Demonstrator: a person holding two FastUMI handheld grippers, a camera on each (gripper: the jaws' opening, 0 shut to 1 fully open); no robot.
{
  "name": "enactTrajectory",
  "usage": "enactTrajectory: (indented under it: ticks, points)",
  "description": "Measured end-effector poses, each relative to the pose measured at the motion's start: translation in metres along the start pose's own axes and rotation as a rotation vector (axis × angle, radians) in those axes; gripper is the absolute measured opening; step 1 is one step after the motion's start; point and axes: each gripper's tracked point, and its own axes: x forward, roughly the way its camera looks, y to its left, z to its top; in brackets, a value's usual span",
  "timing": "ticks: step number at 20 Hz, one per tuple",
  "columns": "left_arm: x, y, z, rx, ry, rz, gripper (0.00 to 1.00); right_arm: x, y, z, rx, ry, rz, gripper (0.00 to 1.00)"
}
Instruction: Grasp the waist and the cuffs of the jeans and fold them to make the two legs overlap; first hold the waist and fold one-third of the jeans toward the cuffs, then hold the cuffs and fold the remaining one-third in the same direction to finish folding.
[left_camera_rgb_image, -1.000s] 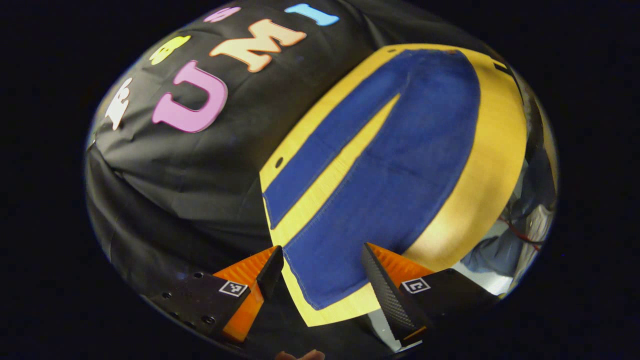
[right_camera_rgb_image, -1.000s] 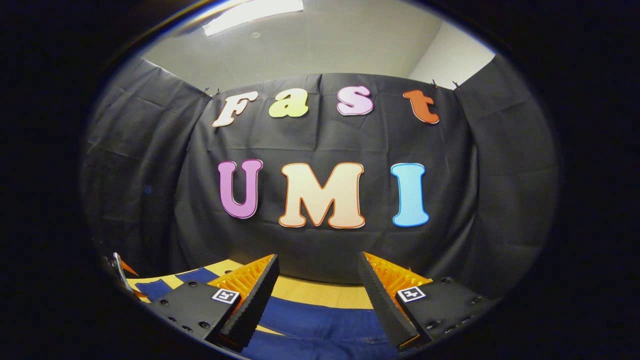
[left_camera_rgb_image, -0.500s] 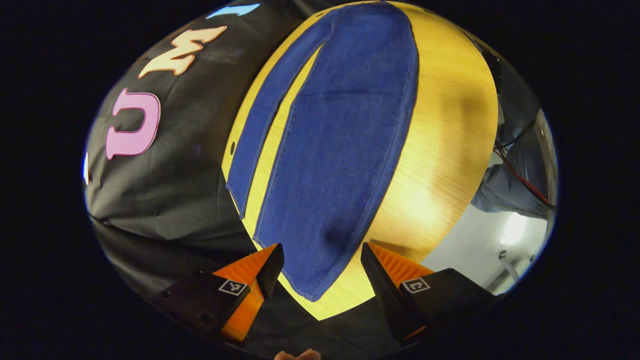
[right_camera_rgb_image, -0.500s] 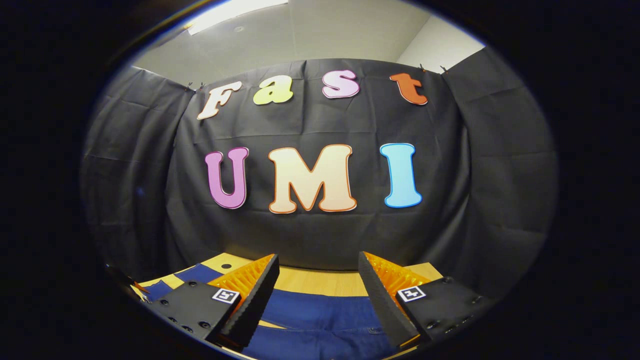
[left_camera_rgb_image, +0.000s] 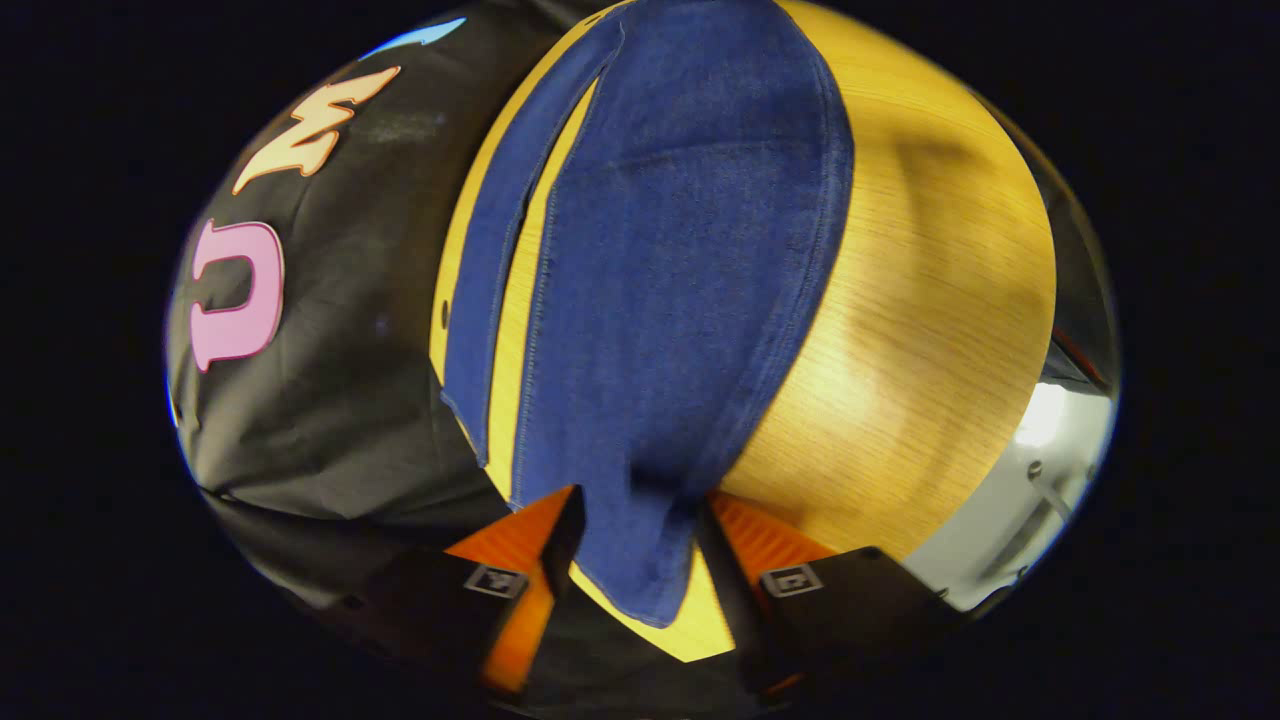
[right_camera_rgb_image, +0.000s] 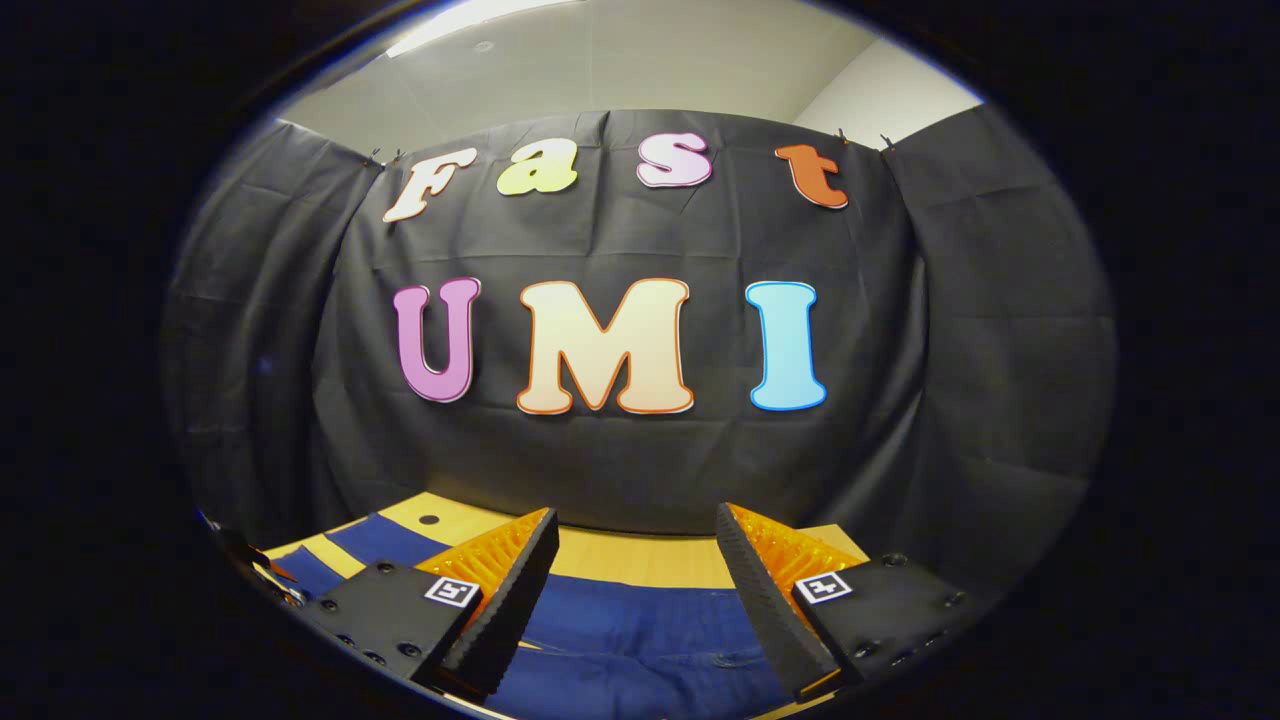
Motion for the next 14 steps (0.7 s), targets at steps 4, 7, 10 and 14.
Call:
enactTrajectory:
  ticks: [4,7,10,14]
  points:
    - [0.004,-0.003,0.003,-0.033,0.021,-0.027,0.16,-0.01,-0.039,-0.029,-0.172,0.05,-0.039,0.99]
    - [0.004,-0.004,0.004,-0.045,0.032,-0.023,0.04,-0.024,-0.069,-0.057,-0.456,0.095,-0.017,0.99]
    - [0.003,-0.008,0.001,-0.047,0.031,-0.01,0.0,-0.037,-0.09,-0.102,-0.768,0.178,0.058,0.99]
    - [0.002,-0.009,0.001,-0.037,0.043,-0.021,0.0,-0.063,-0.096,-0.165,-1.033,0.25,0.195,0.99]
